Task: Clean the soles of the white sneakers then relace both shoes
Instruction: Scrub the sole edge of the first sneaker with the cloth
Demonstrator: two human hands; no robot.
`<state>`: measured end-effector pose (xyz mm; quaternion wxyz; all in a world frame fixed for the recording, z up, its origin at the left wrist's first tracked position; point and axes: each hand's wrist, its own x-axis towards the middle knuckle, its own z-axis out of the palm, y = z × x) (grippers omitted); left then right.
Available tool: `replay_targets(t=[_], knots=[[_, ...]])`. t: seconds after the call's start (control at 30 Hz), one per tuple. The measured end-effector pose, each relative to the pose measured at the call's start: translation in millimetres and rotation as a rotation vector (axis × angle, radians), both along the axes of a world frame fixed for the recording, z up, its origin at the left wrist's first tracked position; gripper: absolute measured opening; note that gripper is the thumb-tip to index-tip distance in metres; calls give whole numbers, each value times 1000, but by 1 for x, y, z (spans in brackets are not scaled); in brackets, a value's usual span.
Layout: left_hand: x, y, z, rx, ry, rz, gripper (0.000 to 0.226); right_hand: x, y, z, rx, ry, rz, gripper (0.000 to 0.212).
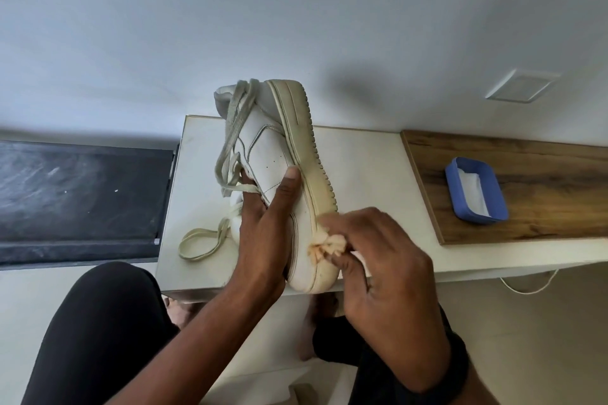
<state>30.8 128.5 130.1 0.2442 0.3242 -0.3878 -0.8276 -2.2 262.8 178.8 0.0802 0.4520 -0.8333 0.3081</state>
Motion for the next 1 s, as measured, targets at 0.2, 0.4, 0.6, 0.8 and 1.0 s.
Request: replay_targets(t=[0.2, 0.4, 0.6, 0.8, 1.0], knots=[[0, -1, -3, 3, 55, -9, 42, -10, -5, 7, -97, -45, -49, 15], [1, -4, -5, -82, 33, -18, 40, 3, 3, 3, 76, 122, 159, 16], [0, -6, -2, -50, 48, -37, 51, -13, -1, 11, 52, 12, 86, 19], [1, -5, -7, -32, 75, -78, 50, -17, -13, 10, -78, -37, -44, 20], [2, -12, -3, 44, 84, -76, 47, 1, -6, 8, 50, 9, 87, 18]])
